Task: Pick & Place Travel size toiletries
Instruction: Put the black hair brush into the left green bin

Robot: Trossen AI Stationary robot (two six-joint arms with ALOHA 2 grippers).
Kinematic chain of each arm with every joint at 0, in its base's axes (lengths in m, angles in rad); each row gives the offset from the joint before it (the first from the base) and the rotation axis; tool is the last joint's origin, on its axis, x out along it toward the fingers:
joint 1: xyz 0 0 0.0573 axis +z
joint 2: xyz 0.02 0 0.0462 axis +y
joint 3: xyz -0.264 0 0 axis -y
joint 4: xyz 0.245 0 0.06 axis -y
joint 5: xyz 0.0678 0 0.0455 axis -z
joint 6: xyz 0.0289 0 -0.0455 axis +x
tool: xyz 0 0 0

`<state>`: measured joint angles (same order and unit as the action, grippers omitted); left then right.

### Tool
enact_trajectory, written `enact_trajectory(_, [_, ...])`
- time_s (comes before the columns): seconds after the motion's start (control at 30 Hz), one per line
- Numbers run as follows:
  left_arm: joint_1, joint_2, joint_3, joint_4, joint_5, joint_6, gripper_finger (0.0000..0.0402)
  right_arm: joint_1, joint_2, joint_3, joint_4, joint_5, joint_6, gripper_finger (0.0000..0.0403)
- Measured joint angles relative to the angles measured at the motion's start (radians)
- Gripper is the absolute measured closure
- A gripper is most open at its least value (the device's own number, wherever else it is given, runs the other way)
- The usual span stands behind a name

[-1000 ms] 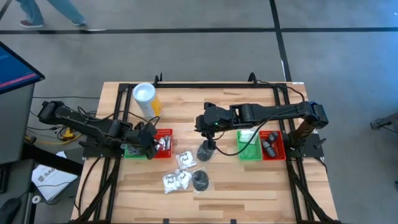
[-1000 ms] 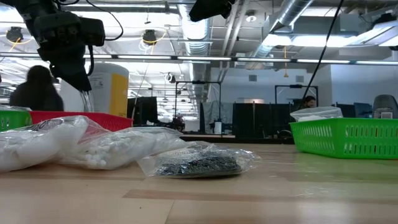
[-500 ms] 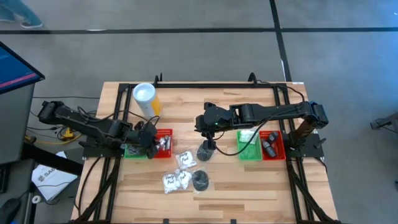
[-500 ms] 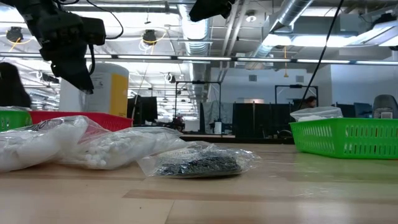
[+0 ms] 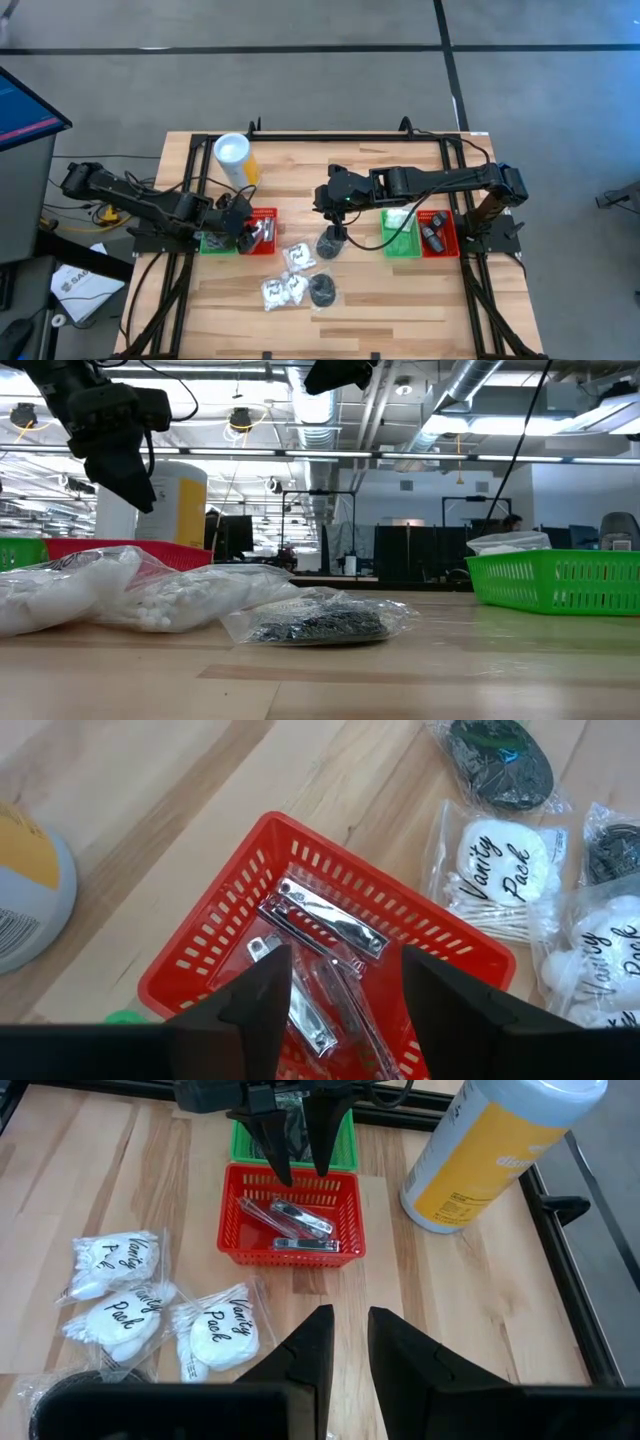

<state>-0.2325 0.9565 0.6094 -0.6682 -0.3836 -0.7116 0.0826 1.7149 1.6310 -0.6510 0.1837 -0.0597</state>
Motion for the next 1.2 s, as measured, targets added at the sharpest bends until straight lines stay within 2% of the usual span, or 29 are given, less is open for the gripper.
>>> enact_trajectory(0.37, [0.000, 0.000, 0.000, 0.059, 0.016, 0.027, 0.0224, 0.000, 0.008, 0.002, -0.012, -0.002, 0.017, 0.0346])
enact_trajectory(0.57, [0.000, 0.000, 0.000, 0.078, 0.014, 0.057, 0.0226, 0.015, 0.019, -0.003, -0.094, -0.003, 0.051, 0.0346])
enact_trajectory(1.2, [0.000, 0.000, 0.000, 0.103, 0.009, 0.081, 0.0229, 0.069, 0.026, -0.247, -0.101, -0.005, 0.218, 0.0346])
